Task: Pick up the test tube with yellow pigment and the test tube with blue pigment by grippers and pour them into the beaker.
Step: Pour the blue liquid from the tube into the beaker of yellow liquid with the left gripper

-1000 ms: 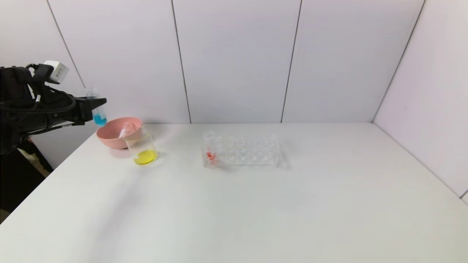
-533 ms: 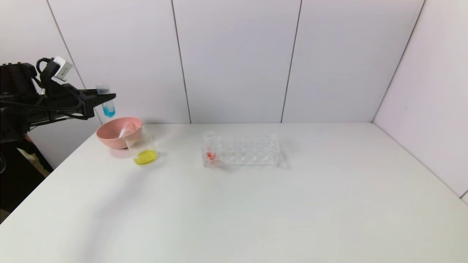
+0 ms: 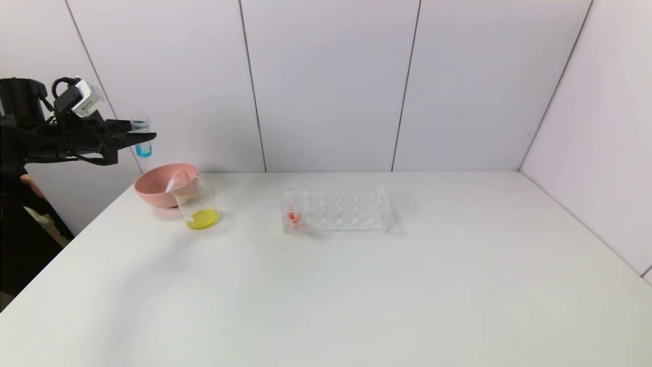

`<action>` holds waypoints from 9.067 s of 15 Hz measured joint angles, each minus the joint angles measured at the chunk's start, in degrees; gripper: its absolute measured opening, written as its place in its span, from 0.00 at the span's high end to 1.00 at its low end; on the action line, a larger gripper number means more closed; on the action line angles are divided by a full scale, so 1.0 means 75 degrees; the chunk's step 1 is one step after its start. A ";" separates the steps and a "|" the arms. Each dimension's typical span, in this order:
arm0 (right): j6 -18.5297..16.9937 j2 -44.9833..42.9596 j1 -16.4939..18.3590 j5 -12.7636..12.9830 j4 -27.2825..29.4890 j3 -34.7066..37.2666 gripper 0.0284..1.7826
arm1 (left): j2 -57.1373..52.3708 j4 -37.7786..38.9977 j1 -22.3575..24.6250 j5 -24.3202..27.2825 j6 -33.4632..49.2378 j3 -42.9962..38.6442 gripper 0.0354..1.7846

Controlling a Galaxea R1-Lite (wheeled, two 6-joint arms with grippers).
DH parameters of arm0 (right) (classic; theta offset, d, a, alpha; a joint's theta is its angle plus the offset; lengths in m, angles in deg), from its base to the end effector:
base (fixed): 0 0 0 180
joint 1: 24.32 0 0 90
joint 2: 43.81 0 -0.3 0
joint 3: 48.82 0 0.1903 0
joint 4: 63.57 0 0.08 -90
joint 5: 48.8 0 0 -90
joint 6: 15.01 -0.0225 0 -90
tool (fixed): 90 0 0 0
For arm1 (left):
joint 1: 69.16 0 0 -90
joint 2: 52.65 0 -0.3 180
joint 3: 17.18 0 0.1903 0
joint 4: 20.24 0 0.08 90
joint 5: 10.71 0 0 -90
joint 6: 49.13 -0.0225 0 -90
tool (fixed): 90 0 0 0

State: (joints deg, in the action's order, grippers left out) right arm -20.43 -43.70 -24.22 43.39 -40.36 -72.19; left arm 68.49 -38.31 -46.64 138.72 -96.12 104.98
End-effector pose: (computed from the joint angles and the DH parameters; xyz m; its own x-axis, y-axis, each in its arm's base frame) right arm -0.0227 -0.0008 0.0758 0.9992 -0.0400 0.0009 0.0397 0.9947 0.0945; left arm 0.4072 0.1479 0.2333 0.7789 -0.6091 -0.1491 0.5839 0.6176 0.5269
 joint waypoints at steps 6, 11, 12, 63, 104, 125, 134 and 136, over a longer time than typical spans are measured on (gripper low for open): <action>0.0007 0.0000 0.0000 0.0000 0.0000 0.0000 0.04 | 0.0475 -0.5096 0.0065 -0.0145 -0.4046 0.1980 0.76; 0.0003 0.0000 0.0000 0.0000 0.0000 0.0000 0.04 | 0.0536 -0.5640 0.0065 -0.0655 -0.5409 0.2139 0.76; 0.0003 0.0000 0.0000 0.0000 -0.0003 0.0000 0.04 | 0.0525 -0.5616 0.0062 -0.0845 -0.5535 0.2142 0.76; 0.0000 0.0000 0.0000 0.0000 -0.0003 0.0000 0.04 | 0.0567 -0.4663 -0.1047 -0.3613 -0.8779 0.2131 0.76; 0.0007 0.0000 0.0000 0.0000 -0.0003 0.0000 0.04 | 0.0442 -0.4649 -0.1201 -0.3925 -0.9466 0.2134 0.76; 0.0007 0.0000 0.0000 0.0000 -0.0003 0.0000 0.04 | 0.0371 -0.4658 -0.1253 -0.4190 -0.9926 0.2134 0.76; 0.0007 0.0000 0.0000 0.0000 -0.0007 0.0000 0.04 | 0.0358 -0.4658 -0.1291 -0.4195 -0.9935 0.2131 0.76; 0.0007 0.0000 0.0000 0.0000 -0.0003 0.0000 0.04 | 0.0343 -0.4658 -0.1300 -0.4202 -0.9944 0.2131 0.76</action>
State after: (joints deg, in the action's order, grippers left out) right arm -20.39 -43.70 -24.22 43.39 -40.38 -72.19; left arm 71.06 -73.25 -56.39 107.20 -170.70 120.96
